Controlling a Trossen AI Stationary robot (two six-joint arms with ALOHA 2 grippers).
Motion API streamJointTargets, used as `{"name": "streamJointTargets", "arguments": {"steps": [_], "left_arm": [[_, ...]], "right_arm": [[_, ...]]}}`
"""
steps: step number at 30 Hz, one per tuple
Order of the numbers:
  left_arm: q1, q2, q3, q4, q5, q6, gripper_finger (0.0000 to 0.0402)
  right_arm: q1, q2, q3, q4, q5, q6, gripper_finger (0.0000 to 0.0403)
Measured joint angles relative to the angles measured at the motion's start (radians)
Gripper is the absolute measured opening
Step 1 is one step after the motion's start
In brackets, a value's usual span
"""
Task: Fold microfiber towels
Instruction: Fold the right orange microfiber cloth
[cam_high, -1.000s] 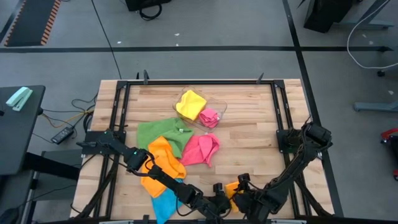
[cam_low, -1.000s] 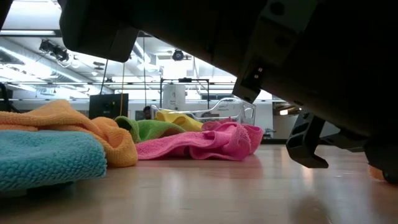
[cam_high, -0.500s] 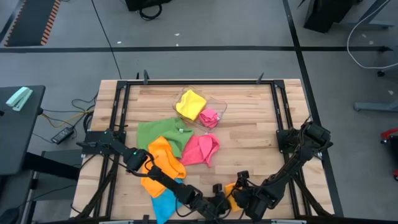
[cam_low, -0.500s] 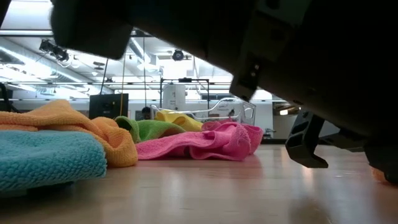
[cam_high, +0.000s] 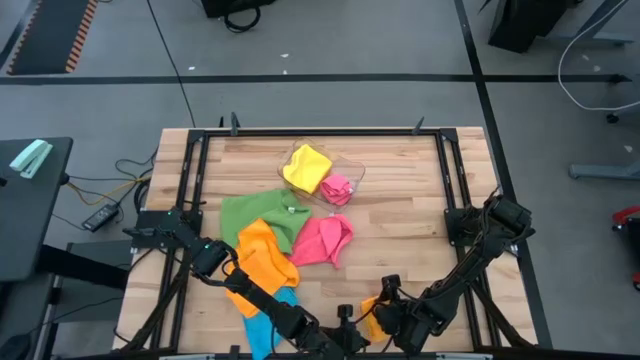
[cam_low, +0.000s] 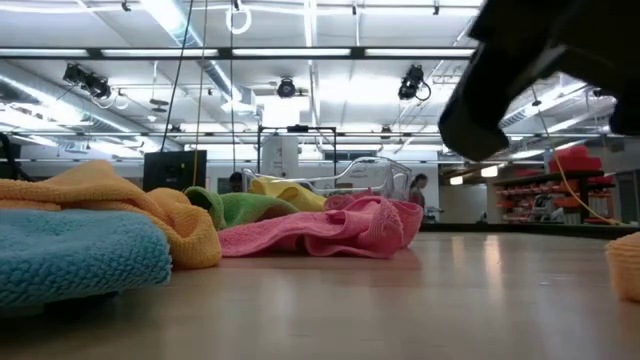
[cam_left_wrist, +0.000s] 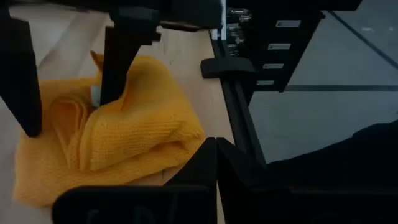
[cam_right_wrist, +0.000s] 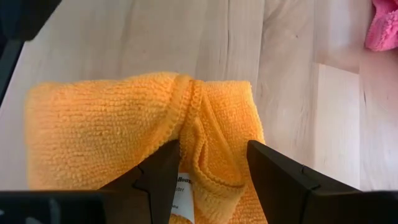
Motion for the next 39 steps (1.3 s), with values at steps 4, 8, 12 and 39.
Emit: {"name": "streamJointTargets", "arguments": {"steps": [4,8,12,39], "left_arm": [[-0.005,-0.007,0.0,0.033,-0.057,0.021,0.0015],[0.009,0.002,0.0,0.066,-0.124,0.017,0.0023],[0.023,0.024,0.0,0.079,-0.128,-0.03,0.0018],[0.041,0.039,0.0,0.032,-0.176,-0.031,0.0021]], "right_arm": [[0.0,0.0,0.0,0.002,0.0,0.001,0.02],[0.0,0.0,0.0,0.004,0.002,0.01,0.02],[0.0,0.0,0.0,0.009,0.007,0.019,0.02],[0.0,-0.072,0.05,-0.071,-0.022,0.081,0.02]]}}
